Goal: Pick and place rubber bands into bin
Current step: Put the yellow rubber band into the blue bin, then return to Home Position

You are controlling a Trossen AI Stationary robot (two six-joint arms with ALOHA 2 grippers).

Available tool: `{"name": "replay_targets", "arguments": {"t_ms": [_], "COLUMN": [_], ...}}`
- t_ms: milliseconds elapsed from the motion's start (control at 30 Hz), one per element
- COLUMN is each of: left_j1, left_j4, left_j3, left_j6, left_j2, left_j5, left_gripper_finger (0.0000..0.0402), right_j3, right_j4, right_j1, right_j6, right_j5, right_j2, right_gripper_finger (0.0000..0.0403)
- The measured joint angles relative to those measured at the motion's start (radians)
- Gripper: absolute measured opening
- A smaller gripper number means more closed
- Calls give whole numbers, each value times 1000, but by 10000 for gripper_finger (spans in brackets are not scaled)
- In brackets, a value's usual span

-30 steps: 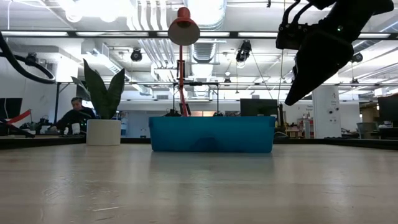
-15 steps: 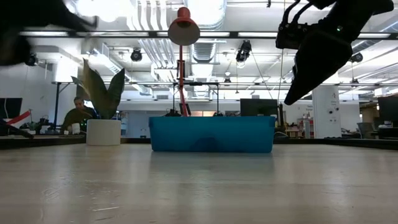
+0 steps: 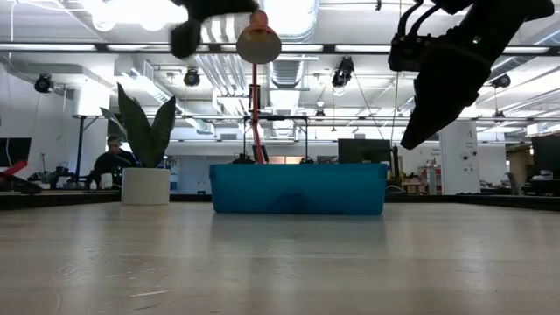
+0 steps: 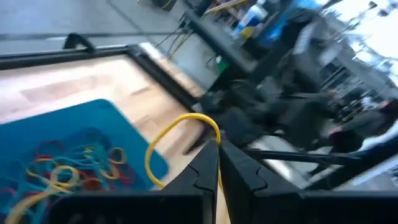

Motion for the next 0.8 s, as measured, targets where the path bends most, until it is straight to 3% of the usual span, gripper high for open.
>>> {"name": "replay_targets", "arguments": {"t_ms": [100, 367, 567, 667, 800], "left_j1": [103, 243, 246, 240, 232], "left_j4": [-7, -17, -103, -128, -115], "left_j3": [18, 103, 215, 249, 277], "left_j6": [22, 90, 19, 16, 23], "left_j2": [70, 324, 458, 466, 395], "left_j5": [97, 106, 160, 224, 421], "left_gripper_finger": [0, 13, 104, 158, 206], "right_j3": [0, 0, 0, 0, 7], "right_j4": [-3, -16, -20, -19, -26], "right_j1": [3, 3, 3, 3, 9], "right_j6": [32, 69, 96, 76, 6], "right_j5": [-1, -11, -39, -86, -126], "right_j2": [0, 0, 0, 0, 0], "right_gripper_finger": [176, 176, 176, 176, 176]}}
